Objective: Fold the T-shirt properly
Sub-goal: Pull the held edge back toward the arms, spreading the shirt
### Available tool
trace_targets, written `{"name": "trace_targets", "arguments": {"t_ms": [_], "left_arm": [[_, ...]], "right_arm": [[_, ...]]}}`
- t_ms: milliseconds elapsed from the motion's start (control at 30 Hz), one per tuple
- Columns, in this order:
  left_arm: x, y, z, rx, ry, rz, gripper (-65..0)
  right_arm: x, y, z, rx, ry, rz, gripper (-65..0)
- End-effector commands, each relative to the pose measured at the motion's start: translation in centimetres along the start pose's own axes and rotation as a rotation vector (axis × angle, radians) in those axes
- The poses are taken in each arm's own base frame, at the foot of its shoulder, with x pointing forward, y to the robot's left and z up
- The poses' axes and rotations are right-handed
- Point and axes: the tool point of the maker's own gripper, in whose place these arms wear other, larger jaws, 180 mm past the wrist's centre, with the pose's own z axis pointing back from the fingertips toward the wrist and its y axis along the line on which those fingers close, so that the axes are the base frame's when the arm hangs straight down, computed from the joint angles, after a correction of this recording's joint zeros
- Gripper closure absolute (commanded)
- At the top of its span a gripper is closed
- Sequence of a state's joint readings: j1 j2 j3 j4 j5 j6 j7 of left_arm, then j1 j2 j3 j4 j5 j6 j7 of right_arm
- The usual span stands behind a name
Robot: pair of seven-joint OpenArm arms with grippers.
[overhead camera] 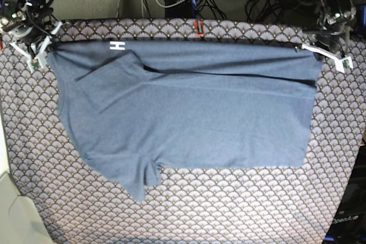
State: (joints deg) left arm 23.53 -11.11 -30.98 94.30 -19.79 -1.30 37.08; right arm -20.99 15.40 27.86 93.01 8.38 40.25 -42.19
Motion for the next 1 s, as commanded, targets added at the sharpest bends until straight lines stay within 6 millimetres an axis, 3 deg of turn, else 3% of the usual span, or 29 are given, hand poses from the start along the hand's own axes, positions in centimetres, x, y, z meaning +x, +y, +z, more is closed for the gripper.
{"name": "trace_targets", "arguments": {"t_ms": [0,200,600,700,767,867,967], "left_arm": [[1.5,0.9,0.4,0.030,-0.048,-0.015,-0.4],[1.8,1.3,0.4,0.035,-0.050,-0.028,-0.4],[0.3,2.0,0.6,0.049,-0.014,-0.036,-0.4],[0.4,1.9,0.6,0.049,-0.015,-0.037,-0.6],[0.3,1.9,0.6,0.048,-0.014,-0.035,-4.2],[0.2,2.0,0.6,0.049,-0.011,-0.035,-18.1],[0.1,2.0,0.6,0.048,-0.010,-0.035,-30.6]], "right_arm": [[-0.3,-0.9,0.5,-0.028,0.023,0.020,0.0],[-0.3,-1.1,0.6,-0.033,0.023,0.018,0.0],[-0.6,-1.1,0.6,-0.035,0.035,0.021,-0.2],[-0.6,-1.1,0.6,-0.035,0.036,0.021,-6.8],[-0.7,-1.1,0.6,-0.035,0.038,0.021,-13.7],[-0.8,-1.1,0.6,-0.035,0.041,0.020,-24.4],[-1.2,-1.0,1.0,-0.036,0.047,0.027,-29.3]]}}
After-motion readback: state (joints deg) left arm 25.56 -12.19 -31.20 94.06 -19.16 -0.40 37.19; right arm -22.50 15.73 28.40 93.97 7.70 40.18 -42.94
